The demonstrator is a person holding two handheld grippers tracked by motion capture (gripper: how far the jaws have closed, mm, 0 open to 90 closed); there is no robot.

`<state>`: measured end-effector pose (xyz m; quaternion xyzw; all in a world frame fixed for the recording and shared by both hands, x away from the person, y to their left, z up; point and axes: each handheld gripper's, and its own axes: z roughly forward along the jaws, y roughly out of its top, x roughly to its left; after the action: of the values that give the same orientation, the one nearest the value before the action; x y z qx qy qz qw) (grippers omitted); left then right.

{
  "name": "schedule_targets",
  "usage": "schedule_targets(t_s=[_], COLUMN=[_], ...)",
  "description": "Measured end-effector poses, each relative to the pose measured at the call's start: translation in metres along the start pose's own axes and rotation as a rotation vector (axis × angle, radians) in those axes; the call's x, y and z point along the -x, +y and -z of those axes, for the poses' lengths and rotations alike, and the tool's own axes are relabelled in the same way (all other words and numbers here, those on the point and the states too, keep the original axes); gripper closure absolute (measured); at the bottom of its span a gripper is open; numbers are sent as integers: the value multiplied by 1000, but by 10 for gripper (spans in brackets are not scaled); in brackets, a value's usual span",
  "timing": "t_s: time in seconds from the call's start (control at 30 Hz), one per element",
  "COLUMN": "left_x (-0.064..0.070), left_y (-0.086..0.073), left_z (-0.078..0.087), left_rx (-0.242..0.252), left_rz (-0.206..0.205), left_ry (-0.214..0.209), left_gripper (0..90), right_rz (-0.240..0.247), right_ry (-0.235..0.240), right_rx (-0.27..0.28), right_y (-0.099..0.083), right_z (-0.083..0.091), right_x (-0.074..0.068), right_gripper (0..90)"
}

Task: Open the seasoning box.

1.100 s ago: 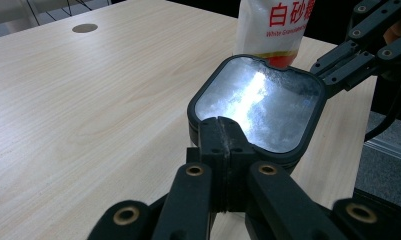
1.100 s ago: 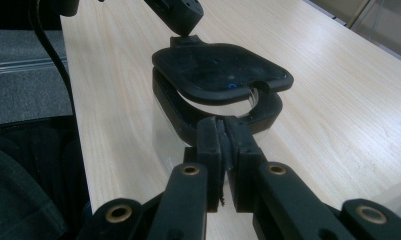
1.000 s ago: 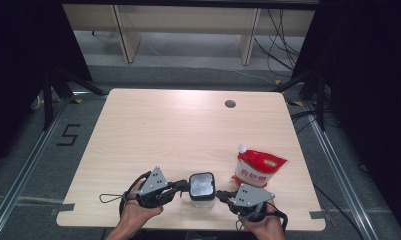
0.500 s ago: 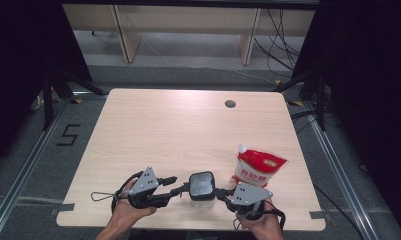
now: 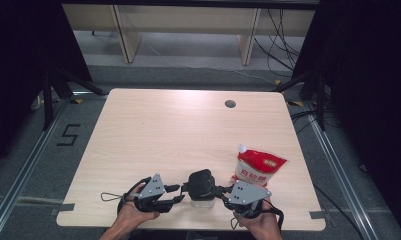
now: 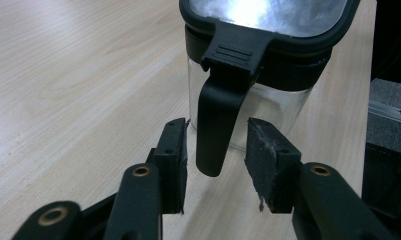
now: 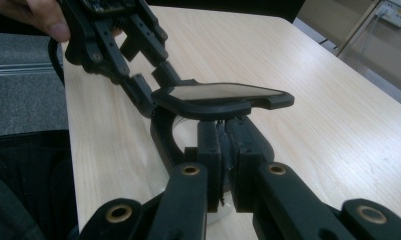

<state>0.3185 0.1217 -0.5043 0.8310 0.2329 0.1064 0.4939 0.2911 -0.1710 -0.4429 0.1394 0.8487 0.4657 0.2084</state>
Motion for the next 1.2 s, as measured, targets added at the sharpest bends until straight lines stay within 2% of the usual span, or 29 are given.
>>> schedule_targets(t_s=[0.1,0.13,0.23,0.27,0.3,0.33,0.37,0.53,0.77,0.8,0.83,1.03,1.2], left_x=[0,0,-2,-2,-1,-2,-1,2,4,4,4,8,9], left_y=[-3,-3,-3,-4,-3,-3,-3,-3,-3,-2,-2,-1,-1], left_z=[-3,-4,-3,-3,-4,-3,-3,-3,-3,-2,-2,-3,-2], left_rx=[-15,-3,-8,-6,-2,-13,-12,-17,-13,-26,-26,-23,-31], left_rz=[-16,-4,-13,-12,-28,-38,-26,-42,-26,-44,-44,-40,-31], left_ry=[-2,-4,1,2,7,8,11,28,27,36,36,56,63], left_gripper=[668,684,730,733,735,737,738,740,741,741,741,743,744], right_rz=[12,15,23,20,34,25,31,36,49,52,52,61,90], right_ry=[0,1,-1,3,-2,4,0,6,12,14,14,48,65], right_rx=[9,9,20,14,23,19,25,30,43,48,48,48,44], right_y=[4,5,9,10,11,12,13,18,28,30,30,42,54], right_z=[-2,-2,-4,-4,-5,-5,-7,-8,-12,-14,-14,-24,-36], right_x=[0,0,0,0,0,0,0,-2,-3,-3,-3,-7,-12], right_gripper=[863,863,863,863,863,862,863,863,862,862,862,859,857])
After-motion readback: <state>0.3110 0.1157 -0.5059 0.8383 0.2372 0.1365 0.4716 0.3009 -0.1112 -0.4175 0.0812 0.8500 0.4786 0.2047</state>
